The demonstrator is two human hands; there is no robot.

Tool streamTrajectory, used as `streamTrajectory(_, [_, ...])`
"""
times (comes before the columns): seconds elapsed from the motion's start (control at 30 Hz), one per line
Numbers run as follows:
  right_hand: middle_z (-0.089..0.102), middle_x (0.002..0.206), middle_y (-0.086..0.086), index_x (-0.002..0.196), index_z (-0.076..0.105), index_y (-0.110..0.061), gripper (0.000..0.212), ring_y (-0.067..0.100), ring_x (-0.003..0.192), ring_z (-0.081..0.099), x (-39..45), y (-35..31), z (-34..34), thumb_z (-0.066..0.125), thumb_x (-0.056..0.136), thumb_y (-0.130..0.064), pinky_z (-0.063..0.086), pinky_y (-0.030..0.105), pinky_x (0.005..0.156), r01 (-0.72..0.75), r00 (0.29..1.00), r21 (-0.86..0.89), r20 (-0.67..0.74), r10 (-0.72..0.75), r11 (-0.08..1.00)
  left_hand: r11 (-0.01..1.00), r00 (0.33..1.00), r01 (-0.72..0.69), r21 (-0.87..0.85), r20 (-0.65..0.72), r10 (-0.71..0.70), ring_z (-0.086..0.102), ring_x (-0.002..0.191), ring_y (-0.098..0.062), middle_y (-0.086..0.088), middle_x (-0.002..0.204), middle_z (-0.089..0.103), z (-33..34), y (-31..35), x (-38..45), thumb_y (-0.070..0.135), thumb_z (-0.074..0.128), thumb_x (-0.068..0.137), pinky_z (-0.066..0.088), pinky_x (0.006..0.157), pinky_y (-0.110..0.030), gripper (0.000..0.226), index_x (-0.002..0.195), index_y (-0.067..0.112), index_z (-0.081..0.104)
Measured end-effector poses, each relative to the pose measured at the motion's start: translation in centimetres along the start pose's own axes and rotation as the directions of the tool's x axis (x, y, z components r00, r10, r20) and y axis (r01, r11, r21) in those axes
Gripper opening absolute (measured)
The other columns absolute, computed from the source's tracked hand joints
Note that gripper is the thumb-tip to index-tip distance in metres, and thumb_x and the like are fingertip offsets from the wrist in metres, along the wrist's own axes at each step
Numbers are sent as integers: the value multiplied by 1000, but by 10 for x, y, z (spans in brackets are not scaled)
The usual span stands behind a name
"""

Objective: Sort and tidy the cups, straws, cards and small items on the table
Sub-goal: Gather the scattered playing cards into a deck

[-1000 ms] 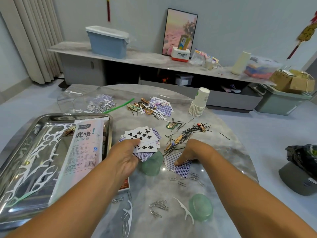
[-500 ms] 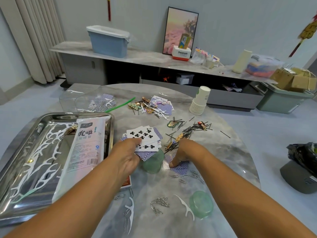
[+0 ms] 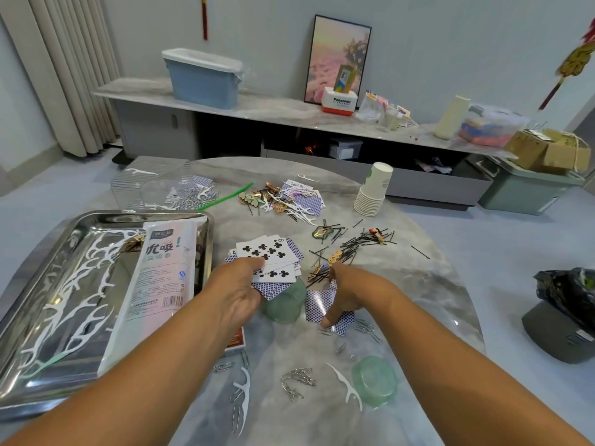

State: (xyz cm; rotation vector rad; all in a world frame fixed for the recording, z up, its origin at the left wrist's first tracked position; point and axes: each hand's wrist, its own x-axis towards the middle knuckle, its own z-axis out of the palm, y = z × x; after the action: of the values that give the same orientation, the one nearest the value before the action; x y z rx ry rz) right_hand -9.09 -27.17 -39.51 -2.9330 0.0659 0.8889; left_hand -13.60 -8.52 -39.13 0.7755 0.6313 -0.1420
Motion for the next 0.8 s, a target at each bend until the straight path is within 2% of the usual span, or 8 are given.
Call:
streamTrajectory(0.13, [61,120,2,119,58,-18,69,29,118,55,2,10,-9,93,66,-46,42,46,107,19,1000,-37,8,-19,999,1000,1000,-12,7,-11,12,62,117,-43,-27,131,62,1,3,0,-14,46,98,50,87,-59,40,136,-2,52])
streamTrajectory(0.23, [59,91,-2,84,60,-17,39,25,93,53,-1,15,-24,89,73,-41,44,38,88,46,999,-15,-8,-46,999,1000,1000,-16,5,-10,16,61,118,-43,-27,132,61,2,5,0,-13,45,99,49,89,-60,40,137,-3,51])
streamTrajectory(0.33, [69,103,5,99,69,-11,31,20,89,63,-7,22,-45,81,84,-35,52,33,79,43,993,46,-108,-38,998,1000,1000,-15,3,-11,15,61,118,-44,-28,131,61,1,6,1,-14,43,99,49,90,-61,40,137,-3,51])
streamTrajectory(0.4, [68,92,8,93,68,-8,26,15,72,59,-10,28,-61,74,92,-34,48,28,65,79,973,247,-228,-21,966,1000,1000,-16,-10,-18,15,61,117,-45,-29,131,60,0,6,2,-14,41,99,49,94,-64,41,137,-3,51])
streamTrajectory(0.47, [68,84,8,97,66,-7,23,14,66,60,-10,27,-72,68,97,-30,53,28,65,158,968,617,-252,3,771,1000,1000,-10,-20,-15,10,61,117,-46,-29,131,60,1,5,1,-13,39,100,48,95,-64,40,137,-3,51])
streamTrajectory(0.53, [69,86,9,102,64,-8,17,16,66,64,-10,13,-71,66,98,-25,58,33,70,184,979,833,-204,-19,521,1000,1000,-10,-27,-5,10,61,118,-45,-29,131,60,5,3,0,-12,38,100,49,92,-63,38,136,-3,51])
streamTrajectory(0.7, [67,117,21,126,55,-3,30,26,91,64,-5,-43,-32,57,103,-22,56,38,76,186,982,864,-184,-50,469,999,998,7,-54,69,-4,66,112,-42,-27,123,66,9,1,-4,4,42,107,52,94,-62,28,131,-3,54])
streamTrajectory(0.8, [68,113,19,131,48,-11,32,33,96,72,-7,-65,-20,59,102,-16,60,52,87,233,972,900,-213,-94,368,999,995,-35,12,90,34,69,104,-40,-25,117,69,8,2,-7,7,52,103,57,85,-56,27,128,-2,58])
